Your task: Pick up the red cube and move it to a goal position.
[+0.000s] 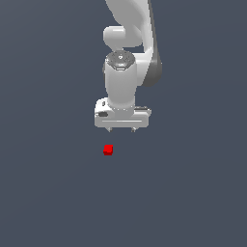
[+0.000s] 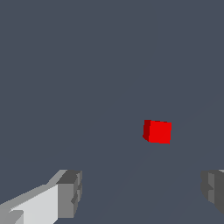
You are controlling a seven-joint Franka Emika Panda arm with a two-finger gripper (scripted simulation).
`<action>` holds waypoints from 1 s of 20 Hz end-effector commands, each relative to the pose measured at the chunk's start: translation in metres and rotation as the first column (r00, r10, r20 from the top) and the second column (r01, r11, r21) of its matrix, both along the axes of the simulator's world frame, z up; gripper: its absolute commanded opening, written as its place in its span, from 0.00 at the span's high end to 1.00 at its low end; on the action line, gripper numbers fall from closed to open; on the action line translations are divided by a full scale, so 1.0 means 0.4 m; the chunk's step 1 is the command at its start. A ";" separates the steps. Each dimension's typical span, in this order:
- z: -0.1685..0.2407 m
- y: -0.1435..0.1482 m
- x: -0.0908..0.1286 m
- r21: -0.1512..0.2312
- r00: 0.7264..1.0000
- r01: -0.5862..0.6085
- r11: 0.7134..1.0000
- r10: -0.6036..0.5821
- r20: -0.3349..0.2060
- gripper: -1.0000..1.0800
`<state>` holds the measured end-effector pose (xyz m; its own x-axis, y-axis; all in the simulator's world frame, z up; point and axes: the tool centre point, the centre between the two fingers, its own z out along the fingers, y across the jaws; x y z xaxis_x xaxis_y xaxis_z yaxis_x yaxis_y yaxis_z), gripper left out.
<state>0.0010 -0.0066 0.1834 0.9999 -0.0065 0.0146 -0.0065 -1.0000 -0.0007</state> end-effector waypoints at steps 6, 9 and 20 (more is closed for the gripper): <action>-0.023 -0.010 0.001 0.000 1.000 0.005 1.000 -0.005 -0.001 0.04; -0.058 -0.025 0.003 -0.001 1.000 0.013 1.000 -0.013 -0.002 0.04; -0.281 -0.121 0.013 -0.002 0.998 0.065 0.998 -0.065 -0.010 0.04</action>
<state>0.0057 -0.0494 0.0843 0.9979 -0.0642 0.0052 -0.0642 -0.9979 0.0010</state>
